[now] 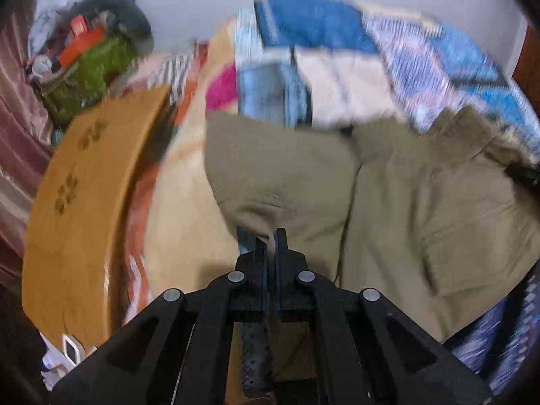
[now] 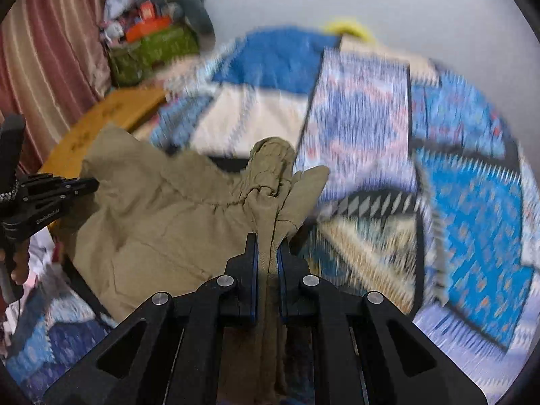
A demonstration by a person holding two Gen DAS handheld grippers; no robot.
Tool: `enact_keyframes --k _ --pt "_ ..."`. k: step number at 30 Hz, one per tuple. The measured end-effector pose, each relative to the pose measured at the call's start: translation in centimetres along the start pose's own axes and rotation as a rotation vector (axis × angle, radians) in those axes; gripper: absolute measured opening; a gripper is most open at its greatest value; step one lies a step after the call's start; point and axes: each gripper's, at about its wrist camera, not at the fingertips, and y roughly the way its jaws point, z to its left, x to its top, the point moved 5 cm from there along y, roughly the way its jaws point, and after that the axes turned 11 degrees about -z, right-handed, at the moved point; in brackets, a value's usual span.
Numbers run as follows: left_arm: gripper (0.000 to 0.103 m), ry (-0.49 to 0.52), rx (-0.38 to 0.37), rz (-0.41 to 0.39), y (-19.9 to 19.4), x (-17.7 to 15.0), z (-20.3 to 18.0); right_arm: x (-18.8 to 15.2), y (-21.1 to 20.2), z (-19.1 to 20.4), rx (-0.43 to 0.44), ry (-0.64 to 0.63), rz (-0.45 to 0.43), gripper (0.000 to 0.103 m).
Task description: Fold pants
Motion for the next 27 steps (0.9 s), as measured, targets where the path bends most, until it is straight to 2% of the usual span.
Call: enact_keyframes --k 2,5,9,12,15,21,23,27 --pt "0.006 -0.007 0.004 0.038 1.0 -1.3 0.3 -0.9 0.0 -0.7 0.002 0.053 0.024 0.011" --pt "0.011 -0.025 0.015 0.042 0.7 -2.5 0.9 -1.0 -0.7 -0.9 -0.002 0.086 0.035 0.015" --pt "0.012 -0.070 -0.003 0.063 -1.2 -3.0 1.8 -1.1 -2.6 -0.3 -0.035 0.059 0.048 0.020" --pt "0.012 -0.071 -0.011 0.031 -4.2 -2.7 2.0 -0.9 -5.2 -0.1 -0.037 0.067 0.009 0.021" --pt "0.012 -0.068 -0.035 -0.045 -8.8 -1.6 1.9 -0.3 -8.5 0.5 -0.032 0.068 -0.061 0.023" --pt "0.014 -0.068 -0.091 -0.241 -20.4 1.1 0.5 1.1 -18.3 3.8 -0.004 0.062 -0.264 0.023" --pt "0.017 -0.064 -0.120 -0.305 -24.4 1.5 -0.2 1.4 -22.0 5.2 0.010 0.058 -0.342 0.023" --pt "0.031 -0.026 -0.144 -0.453 -32.5 1.6 -1.8 1.5 -29.1 8.7 0.030 0.022 -0.492 0.023"
